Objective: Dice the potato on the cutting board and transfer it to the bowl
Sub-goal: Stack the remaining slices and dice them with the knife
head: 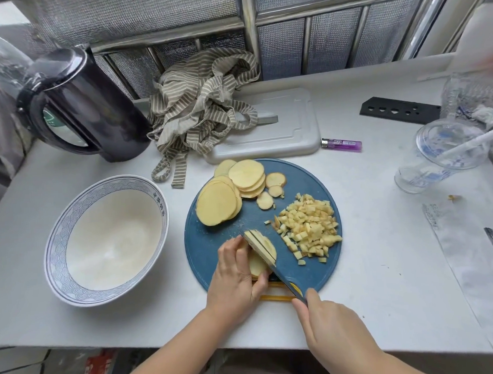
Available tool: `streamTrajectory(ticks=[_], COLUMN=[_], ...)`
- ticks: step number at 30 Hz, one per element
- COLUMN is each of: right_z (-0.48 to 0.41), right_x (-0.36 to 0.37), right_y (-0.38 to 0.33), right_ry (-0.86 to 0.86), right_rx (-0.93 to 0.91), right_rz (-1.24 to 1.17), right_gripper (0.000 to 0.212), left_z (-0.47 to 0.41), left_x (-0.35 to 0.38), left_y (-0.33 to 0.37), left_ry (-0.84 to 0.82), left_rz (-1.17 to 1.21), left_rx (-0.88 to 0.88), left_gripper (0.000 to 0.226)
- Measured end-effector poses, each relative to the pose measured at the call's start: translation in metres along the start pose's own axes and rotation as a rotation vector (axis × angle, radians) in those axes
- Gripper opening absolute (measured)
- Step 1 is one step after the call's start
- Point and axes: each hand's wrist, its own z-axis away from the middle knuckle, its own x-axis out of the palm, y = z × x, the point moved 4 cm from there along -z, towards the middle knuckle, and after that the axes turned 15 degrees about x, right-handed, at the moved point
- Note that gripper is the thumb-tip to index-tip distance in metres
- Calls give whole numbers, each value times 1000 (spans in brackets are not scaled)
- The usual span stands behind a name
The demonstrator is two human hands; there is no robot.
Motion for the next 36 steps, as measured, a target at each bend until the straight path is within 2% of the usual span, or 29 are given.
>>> streamTrajectory(ticks=[2,3,5,6,7,11,13,21,28,33,36], right_z=[-4,-4,-5,-6,-7,-15,-17,-27,-6,0,0], right_x=[5,6,6,6,6,2,0,-12,-10,-5,-4], right_y=[0,-1,-4,-3,-3,-8,-10,10,9,3,2], right_ry=[-30,-31,-38,-49,-63,-67,-39,-89,-41,-31,-31], right_rx=[-4,-18,-31,-16,0,7,4,-17,-16,-21,-17], right_rz=[16,26,28,26,9,-52,-71,-419,-385,-306,-260], right_gripper=[31,40,76,85,82,36,31,40,45,66,66], left_z=[0,1,0,1,1,-1,-1,1,1,0,-1], left_x=[1,2,4,5,5,3,1,-3,-4,-5,-5], left_y=[-1,-2,-4,-4,-5,-3,-2,0,0,1,1], left_ry=[-6,-10,-28,-35,-34,-2,10,47,56,58,59], left_rz=[9,7,0,-2,-1,19,32,47,8,-5,-4], left_rx=[-1,0,0,1,2,26,27,5,-51,-41,-36], left_gripper=[62,62,61,61,61,60,60,55,54,56,57])
